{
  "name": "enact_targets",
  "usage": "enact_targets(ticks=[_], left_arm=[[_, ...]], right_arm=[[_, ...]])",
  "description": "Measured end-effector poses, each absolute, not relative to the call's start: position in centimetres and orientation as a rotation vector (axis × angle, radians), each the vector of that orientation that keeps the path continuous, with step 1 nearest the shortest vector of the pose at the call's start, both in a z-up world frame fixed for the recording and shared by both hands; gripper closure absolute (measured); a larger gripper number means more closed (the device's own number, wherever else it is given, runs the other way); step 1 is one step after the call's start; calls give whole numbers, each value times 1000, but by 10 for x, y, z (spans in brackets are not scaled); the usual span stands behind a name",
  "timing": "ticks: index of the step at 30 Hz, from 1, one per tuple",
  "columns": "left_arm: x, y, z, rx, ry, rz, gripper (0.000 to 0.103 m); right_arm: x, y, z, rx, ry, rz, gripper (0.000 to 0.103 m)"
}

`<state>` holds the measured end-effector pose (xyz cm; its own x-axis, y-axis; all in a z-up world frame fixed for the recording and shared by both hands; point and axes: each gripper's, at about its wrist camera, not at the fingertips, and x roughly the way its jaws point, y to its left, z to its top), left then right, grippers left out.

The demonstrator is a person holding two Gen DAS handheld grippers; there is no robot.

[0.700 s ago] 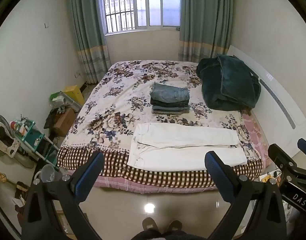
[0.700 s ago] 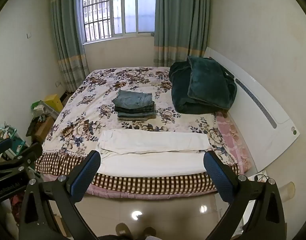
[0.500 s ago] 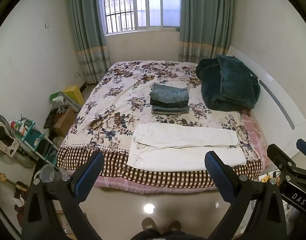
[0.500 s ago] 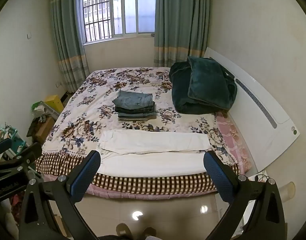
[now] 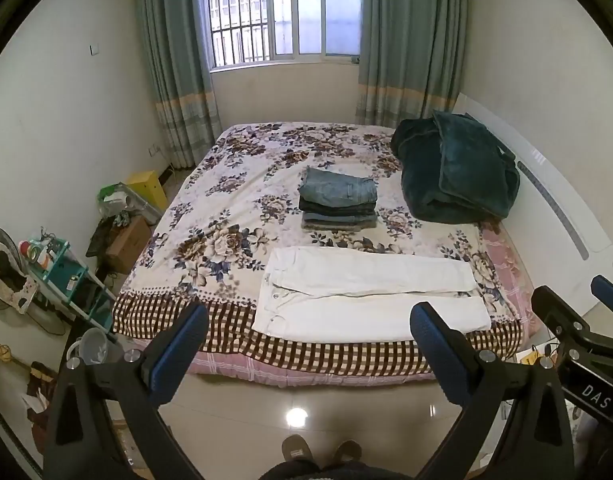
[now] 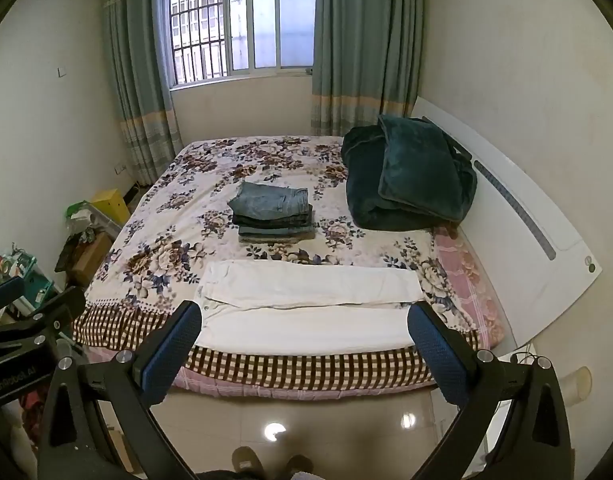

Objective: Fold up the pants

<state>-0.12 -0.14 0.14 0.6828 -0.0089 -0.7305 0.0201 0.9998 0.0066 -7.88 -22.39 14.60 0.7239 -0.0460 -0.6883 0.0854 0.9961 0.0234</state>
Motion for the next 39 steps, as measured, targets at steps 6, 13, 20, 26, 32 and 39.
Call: enact_targets(ticks=[6, 13, 20, 26, 32, 39], left_arm=[[0, -12, 6, 17, 818, -18, 0], [6, -15, 4, 15, 814, -20, 0], [6, -14, 4, 13, 814, -23, 0], [6, -13, 9, 10, 814, -25, 0], [9, -15, 15, 10, 813, -26, 0], [10, -16, 16, 10, 812, -27, 0]], right_arm=[[-78, -222, 146, 52, 757, -74, 0], [-79, -222, 152, 54, 753, -75, 0], [-78, -226, 154, 55, 752, -73, 0], [-72, -231, 167, 55, 752, -69, 0], [-72, -230, 166, 52, 751, -70, 0], [-69, -230, 170, 52, 749, -68, 0]])
